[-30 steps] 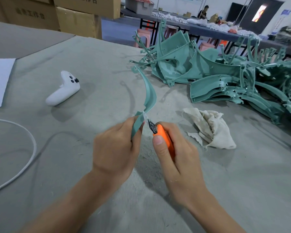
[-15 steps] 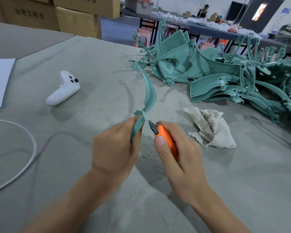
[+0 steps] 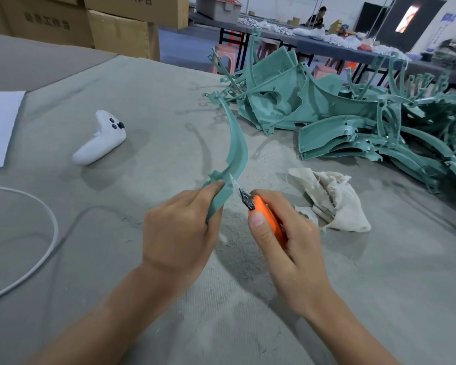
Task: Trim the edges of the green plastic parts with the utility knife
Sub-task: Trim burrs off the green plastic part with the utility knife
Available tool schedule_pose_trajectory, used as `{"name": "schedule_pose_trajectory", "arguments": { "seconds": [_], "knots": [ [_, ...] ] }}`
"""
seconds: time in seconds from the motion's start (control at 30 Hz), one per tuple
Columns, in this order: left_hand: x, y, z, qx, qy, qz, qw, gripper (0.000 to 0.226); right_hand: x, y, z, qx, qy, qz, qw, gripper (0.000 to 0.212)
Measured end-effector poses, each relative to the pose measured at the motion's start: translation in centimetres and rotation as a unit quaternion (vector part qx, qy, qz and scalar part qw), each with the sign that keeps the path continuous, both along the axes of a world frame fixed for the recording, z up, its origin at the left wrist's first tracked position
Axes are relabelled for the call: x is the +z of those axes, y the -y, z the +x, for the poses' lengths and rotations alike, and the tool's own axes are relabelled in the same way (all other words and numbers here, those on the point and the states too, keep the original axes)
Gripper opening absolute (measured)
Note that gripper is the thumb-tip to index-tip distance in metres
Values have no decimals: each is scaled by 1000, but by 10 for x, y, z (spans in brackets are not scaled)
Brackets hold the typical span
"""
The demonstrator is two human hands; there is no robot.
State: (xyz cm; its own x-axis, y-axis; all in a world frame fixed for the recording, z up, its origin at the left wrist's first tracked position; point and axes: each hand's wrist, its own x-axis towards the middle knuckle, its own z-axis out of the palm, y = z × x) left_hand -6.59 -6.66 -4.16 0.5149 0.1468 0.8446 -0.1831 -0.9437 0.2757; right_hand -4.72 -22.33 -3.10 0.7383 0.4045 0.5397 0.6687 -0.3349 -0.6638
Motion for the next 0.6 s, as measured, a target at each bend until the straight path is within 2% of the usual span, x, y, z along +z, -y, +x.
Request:
{"name": "schedule_pose_trajectory", "arguments": {
  "seconds": [0.2, 0.37, 0.6],
  "knots": [
    [0, 1, -2, 0, -15, 7, 1000, 22, -2, 2, 8, -36, -31, -2, 999, 25],
    [4, 2, -3, -3, -20, -21, 1000, 25, -1, -2, 0, -1, 6, 8, 1000, 22],
    [1, 2, -3, -2, 17, -6, 1000, 21, -3, 0, 7, -30, -18, 15, 999, 24]
  ]
}}
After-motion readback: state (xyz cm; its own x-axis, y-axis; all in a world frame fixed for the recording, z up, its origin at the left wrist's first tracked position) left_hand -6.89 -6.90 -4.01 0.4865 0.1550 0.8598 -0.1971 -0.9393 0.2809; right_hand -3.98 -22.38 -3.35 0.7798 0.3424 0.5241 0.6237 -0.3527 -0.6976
